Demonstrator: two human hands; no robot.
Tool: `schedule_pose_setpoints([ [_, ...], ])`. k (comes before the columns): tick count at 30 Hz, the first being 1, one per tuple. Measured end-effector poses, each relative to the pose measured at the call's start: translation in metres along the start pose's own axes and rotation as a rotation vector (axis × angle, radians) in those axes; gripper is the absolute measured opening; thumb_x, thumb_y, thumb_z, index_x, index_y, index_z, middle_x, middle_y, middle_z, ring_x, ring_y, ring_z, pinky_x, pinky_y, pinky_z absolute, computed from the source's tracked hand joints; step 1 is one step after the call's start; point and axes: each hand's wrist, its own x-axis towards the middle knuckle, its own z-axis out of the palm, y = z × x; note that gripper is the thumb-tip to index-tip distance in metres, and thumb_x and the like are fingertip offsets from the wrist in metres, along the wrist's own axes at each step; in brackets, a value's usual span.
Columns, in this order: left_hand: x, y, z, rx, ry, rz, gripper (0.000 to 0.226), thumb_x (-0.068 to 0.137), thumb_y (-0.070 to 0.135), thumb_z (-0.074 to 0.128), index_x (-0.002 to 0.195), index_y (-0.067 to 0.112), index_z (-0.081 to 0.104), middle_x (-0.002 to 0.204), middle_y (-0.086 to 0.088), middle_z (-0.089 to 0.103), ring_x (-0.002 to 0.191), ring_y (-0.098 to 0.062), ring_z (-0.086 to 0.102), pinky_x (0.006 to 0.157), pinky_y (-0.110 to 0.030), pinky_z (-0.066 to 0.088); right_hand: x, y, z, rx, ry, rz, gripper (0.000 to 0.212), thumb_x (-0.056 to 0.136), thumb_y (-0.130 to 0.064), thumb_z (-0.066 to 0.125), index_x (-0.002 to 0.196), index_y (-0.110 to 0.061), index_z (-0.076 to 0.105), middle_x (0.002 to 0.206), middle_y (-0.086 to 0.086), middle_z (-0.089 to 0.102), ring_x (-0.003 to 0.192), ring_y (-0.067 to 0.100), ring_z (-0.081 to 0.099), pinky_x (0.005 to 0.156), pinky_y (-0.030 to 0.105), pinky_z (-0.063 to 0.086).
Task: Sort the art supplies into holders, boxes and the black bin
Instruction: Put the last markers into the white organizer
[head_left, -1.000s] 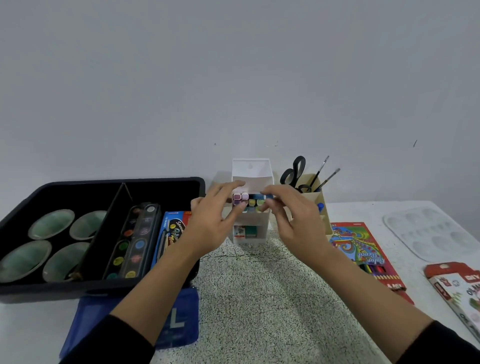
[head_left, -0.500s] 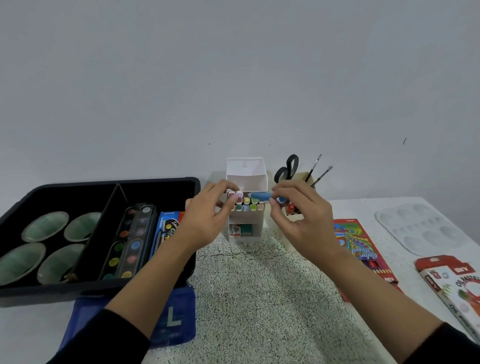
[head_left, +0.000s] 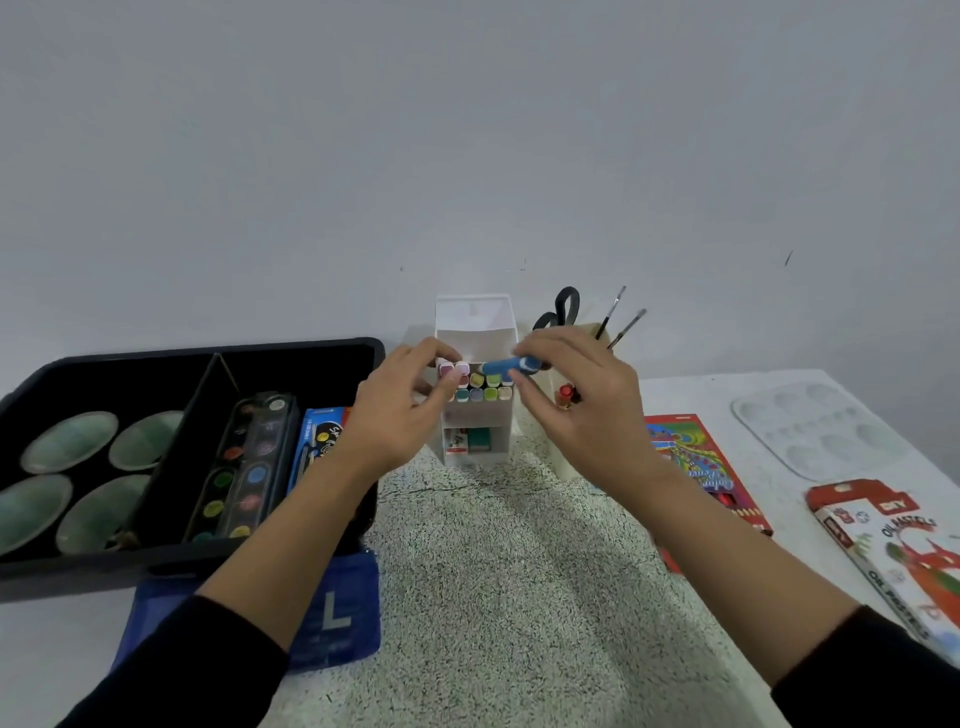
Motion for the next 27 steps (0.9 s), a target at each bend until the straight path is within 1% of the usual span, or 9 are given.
schedule_pose_setpoints([
  [4, 0.000, 0.003, 0.002, 0.007, 0.019, 0.002, 0.023, 0.090, 0.051, 0.068, 0.108, 0.042, 0.056, 0.110, 0.009, 0.057, 0.091, -0.007, 0.067, 0.077, -0.027, 0.055, 0.000, 0.011, 0.007, -0.048, -0.129, -0.117, 0.018, 0.089, 0.003, 0.071, 0.107, -0.001, 0.072, 0.106, 0.008, 0.070, 0.099, 0.023, 0.066, 0.088, 0.033, 0.053],
  [7, 0.000, 0.003, 0.005, 0.038, 0.039, 0.028, 0.027, 0.089, 0.050, 0.071, 0.108, 0.042, 0.054, 0.107, 0.010, 0.054, 0.089, -0.007, 0.066, 0.081, -0.031, 0.056, -0.002, 0.016, 0.012, -0.059, -0.148, -0.135, 0.019, 0.088, 0.003, 0.072, 0.107, -0.001, 0.071, 0.104, 0.007, 0.070, 0.096, 0.023, 0.066, 0.084, 0.035, 0.054],
  [13, 0.000, 0.001, 0.014, 0.042, 0.101, 0.030, 0.027, 0.088, 0.044, 0.072, 0.106, 0.044, 0.052, 0.104, 0.014, 0.051, 0.089, -0.003, 0.063, 0.090, -0.048, 0.053, 0.006, 0.024, 0.026, -0.031, -0.224, -0.061, 0.020, 0.090, -0.005, 0.072, 0.109, -0.006, 0.069, 0.095, 0.004, 0.069, 0.088, 0.020, 0.064, 0.076, 0.040, 0.054],
  [16, -0.001, 0.001, 0.014, 0.035, 0.094, 0.031, 0.029, 0.086, 0.048, 0.073, 0.107, 0.046, 0.052, 0.106, 0.014, 0.050, 0.091, -0.004, 0.063, 0.092, -0.049, 0.052, 0.007, 0.026, 0.032, -0.059, -0.218, -0.082, 0.016, 0.088, -0.007, 0.073, 0.104, -0.010, 0.071, 0.096, 0.000, 0.070, 0.091, 0.015, 0.060, 0.083, 0.039, 0.049],
  [20, -0.002, 0.000, 0.010, 0.007, 0.064, 0.028, 0.029, 0.086, 0.052, 0.070, 0.107, 0.051, 0.051, 0.108, 0.019, 0.049, 0.093, 0.001, 0.063, 0.100, -0.053, 0.046, 0.013, 0.029, 0.034, -0.218, -0.140, -0.156, 0.016, 0.084, -0.013, 0.077, 0.098, -0.018, 0.075, 0.101, -0.010, 0.071, 0.097, 0.021, 0.056, 0.083, 0.041, 0.036],
  [22, -0.002, -0.002, 0.007, -0.020, 0.048, 0.037, 0.025, 0.089, 0.044, 0.069, 0.108, 0.049, 0.054, 0.109, 0.017, 0.052, 0.096, 0.000, 0.064, 0.099, -0.048, 0.049, 0.015, 0.029, 0.035, -0.199, -0.143, -0.170, 0.014, 0.084, -0.012, 0.077, 0.096, -0.018, 0.074, 0.099, -0.012, 0.072, 0.098, 0.022, 0.057, 0.083, 0.044, 0.037],
  [24, -0.003, -0.002, 0.005, -0.050, 0.042, 0.052, 0.021, 0.093, 0.035, 0.069, 0.108, 0.046, 0.058, 0.109, 0.014, 0.055, 0.096, -0.002, 0.066, 0.091, -0.033, 0.052, 0.014, 0.029, 0.036, -0.143, -0.157, -0.171, 0.014, 0.085, -0.008, 0.075, 0.096, -0.016, 0.073, 0.096, -0.010, 0.072, 0.096, 0.021, 0.061, 0.085, 0.045, 0.040],
  [25, -0.003, -0.002, 0.003, -0.059, 0.047, 0.065, 0.019, 0.094, 0.035, 0.068, 0.108, 0.044, 0.060, 0.109, 0.013, 0.057, 0.096, -0.003, 0.066, 0.088, -0.028, 0.051, 0.012, 0.030, 0.037, -0.125, -0.161, -0.167, 0.015, 0.086, -0.005, 0.074, 0.097, -0.015, 0.073, 0.095, -0.009, 0.072, 0.093, 0.019, 0.064, 0.086, 0.043, 0.040],
  [27, -0.003, -0.002, 0.001, -0.082, 0.062, 0.085, 0.013, 0.096, 0.041, 0.065, 0.108, 0.043, 0.062, 0.111, 0.013, 0.061, 0.098, -0.003, 0.067, 0.087, -0.026, 0.052, 0.010, 0.032, 0.039, -0.090, -0.165, -0.144, 0.018, 0.087, 0.000, 0.073, 0.100, -0.013, 0.072, 0.092, -0.007, 0.073, 0.086, 0.016, 0.067, 0.088, 0.043, 0.043],
])
